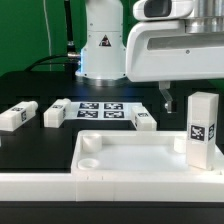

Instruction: Assemble desk

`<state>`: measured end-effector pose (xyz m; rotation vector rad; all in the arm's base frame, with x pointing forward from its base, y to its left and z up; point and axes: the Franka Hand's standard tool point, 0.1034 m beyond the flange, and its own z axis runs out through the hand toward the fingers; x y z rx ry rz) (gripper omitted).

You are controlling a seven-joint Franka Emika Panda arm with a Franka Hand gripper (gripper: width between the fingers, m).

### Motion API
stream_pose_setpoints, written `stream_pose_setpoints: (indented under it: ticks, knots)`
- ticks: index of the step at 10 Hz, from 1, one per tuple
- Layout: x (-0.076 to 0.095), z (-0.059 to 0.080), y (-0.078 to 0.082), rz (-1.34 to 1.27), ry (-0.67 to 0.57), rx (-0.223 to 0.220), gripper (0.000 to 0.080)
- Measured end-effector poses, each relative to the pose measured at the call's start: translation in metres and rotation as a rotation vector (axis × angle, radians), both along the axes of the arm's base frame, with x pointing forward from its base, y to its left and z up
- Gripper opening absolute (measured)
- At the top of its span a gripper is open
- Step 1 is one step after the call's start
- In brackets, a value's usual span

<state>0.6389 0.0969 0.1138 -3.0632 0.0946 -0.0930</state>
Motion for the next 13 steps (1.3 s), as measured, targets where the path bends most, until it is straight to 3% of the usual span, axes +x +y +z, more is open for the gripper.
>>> stream_pose_setpoints:
  ticks: [9,11,12,13]
  knots:
    - [0.0005,-0.0004,-0.0013,0.553,-0.040,-0.049,0.0648]
    - [0.0002,-0.0006,-0.0011,0.524,-0.038,-0.046,0.0393]
    - [0.0000,-0.0007,-0.0008,0.519,-0.037,-0.045,0.0393]
    - [0.0000,-0.0008,-0.0011,0.500,-0.035,-0.044,0.0288]
